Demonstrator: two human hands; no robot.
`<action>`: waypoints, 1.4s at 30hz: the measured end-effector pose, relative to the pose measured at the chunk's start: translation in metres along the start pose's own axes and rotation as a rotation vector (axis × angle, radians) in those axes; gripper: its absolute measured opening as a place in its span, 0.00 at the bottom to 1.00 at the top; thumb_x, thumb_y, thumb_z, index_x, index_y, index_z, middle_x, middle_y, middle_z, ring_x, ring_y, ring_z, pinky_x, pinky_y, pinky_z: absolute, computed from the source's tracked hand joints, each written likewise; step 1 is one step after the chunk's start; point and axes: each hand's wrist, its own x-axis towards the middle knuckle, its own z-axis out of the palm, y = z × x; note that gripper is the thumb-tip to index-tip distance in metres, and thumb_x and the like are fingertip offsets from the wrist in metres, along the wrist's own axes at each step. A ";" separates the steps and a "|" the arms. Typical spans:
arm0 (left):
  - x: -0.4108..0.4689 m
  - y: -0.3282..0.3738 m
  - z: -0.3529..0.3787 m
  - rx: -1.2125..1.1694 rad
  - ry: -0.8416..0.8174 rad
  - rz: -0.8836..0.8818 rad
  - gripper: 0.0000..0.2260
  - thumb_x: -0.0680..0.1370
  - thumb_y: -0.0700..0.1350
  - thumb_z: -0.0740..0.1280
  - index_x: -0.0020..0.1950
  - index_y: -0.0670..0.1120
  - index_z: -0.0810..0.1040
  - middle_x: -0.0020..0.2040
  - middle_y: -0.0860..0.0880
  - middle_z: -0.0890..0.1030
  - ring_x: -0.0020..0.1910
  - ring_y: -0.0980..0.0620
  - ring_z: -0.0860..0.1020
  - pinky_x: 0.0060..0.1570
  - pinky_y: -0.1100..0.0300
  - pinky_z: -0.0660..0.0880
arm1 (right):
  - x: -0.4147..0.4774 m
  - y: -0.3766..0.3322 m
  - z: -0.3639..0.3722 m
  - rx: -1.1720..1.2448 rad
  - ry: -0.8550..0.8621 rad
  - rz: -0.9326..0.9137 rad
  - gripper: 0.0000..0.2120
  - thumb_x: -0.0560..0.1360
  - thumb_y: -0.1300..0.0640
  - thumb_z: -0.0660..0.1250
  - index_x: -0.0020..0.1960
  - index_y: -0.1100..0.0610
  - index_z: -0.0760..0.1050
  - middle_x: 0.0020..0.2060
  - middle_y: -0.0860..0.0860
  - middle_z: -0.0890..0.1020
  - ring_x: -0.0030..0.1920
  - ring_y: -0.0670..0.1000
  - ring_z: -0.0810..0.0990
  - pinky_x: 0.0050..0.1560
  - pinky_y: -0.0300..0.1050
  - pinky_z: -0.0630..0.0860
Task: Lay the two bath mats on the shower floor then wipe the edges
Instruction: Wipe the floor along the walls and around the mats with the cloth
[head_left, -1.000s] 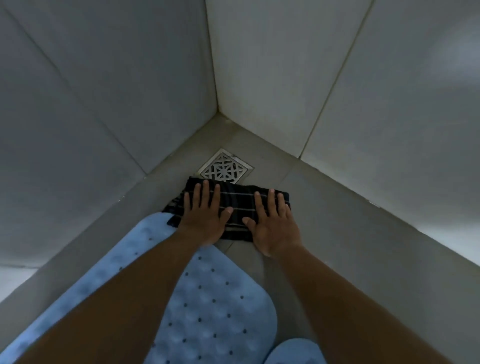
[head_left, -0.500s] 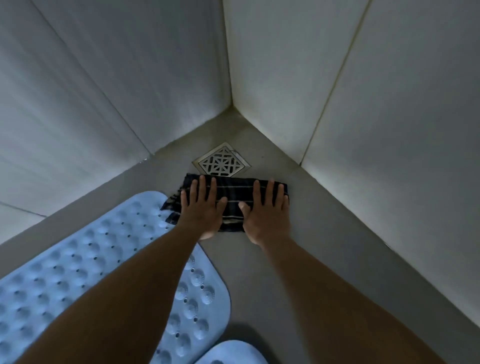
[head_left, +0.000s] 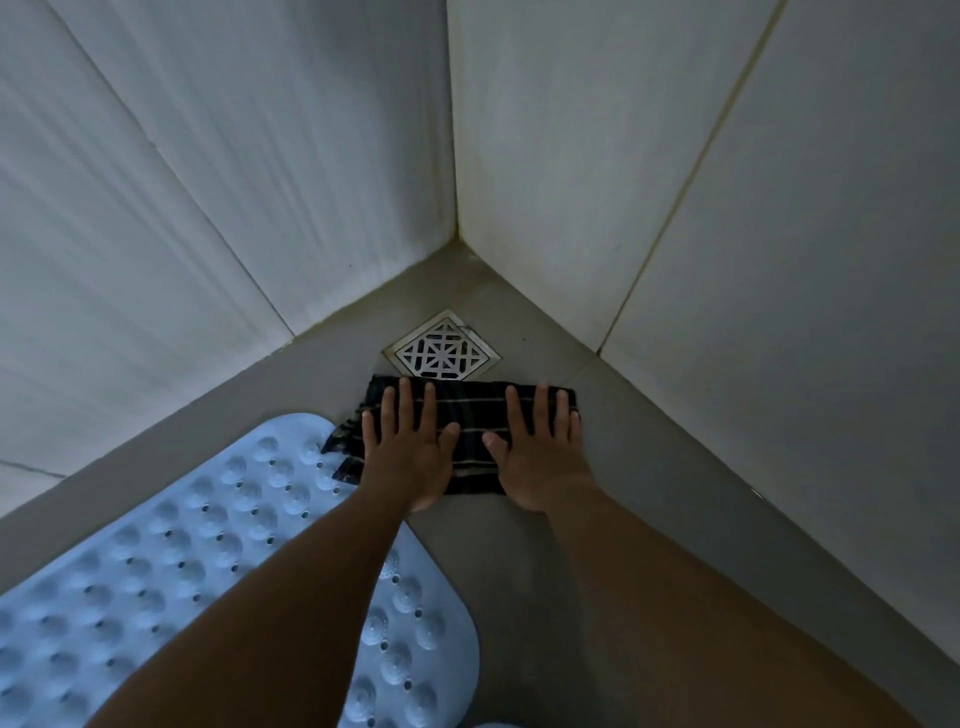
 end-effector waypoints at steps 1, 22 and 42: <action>0.001 -0.001 0.000 -0.002 -0.004 -0.001 0.30 0.83 0.61 0.42 0.80 0.52 0.34 0.80 0.46 0.32 0.78 0.46 0.32 0.75 0.43 0.34 | 0.001 -0.001 -0.002 -0.004 -0.026 0.004 0.33 0.82 0.36 0.39 0.78 0.47 0.26 0.76 0.55 0.26 0.75 0.60 0.25 0.75 0.58 0.30; -0.027 0.079 0.024 -0.115 0.064 -0.391 0.30 0.82 0.63 0.40 0.79 0.53 0.32 0.79 0.45 0.32 0.78 0.45 0.32 0.76 0.43 0.33 | 0.043 0.062 -0.040 -0.223 -0.067 -0.399 0.32 0.82 0.35 0.40 0.78 0.44 0.29 0.77 0.53 0.29 0.77 0.58 0.28 0.77 0.57 0.33; -0.027 0.112 0.030 -0.156 0.124 -0.549 0.28 0.83 0.62 0.40 0.80 0.55 0.34 0.80 0.47 0.34 0.79 0.46 0.33 0.76 0.43 0.33 | 0.071 0.074 -0.047 -0.327 0.002 -0.546 0.30 0.82 0.35 0.39 0.79 0.41 0.31 0.78 0.54 0.31 0.77 0.59 0.30 0.77 0.57 0.34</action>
